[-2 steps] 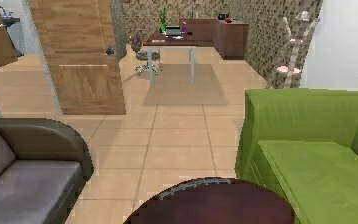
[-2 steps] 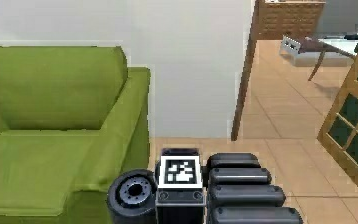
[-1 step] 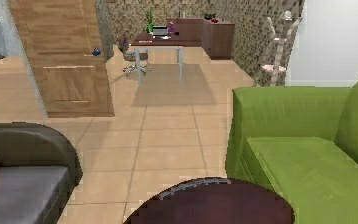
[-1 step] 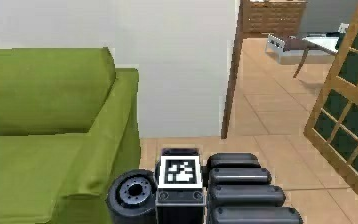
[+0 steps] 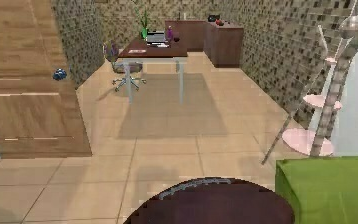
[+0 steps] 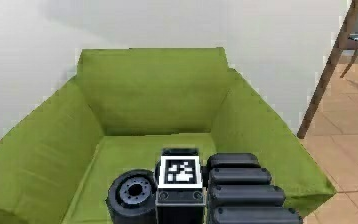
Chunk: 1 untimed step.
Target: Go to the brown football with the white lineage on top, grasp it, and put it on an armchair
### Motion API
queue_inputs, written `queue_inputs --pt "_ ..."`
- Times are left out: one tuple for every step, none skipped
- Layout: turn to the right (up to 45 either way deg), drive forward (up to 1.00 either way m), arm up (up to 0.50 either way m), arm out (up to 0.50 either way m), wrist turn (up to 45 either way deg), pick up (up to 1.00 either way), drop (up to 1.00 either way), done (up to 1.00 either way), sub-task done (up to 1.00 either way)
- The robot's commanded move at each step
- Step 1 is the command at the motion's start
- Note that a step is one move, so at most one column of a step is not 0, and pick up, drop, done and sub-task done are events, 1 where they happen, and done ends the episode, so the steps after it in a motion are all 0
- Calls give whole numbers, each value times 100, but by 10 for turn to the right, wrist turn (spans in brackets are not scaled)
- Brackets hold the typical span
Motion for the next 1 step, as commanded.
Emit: queue_inputs --pt "450 0 0 0 0 0 0 0 0"
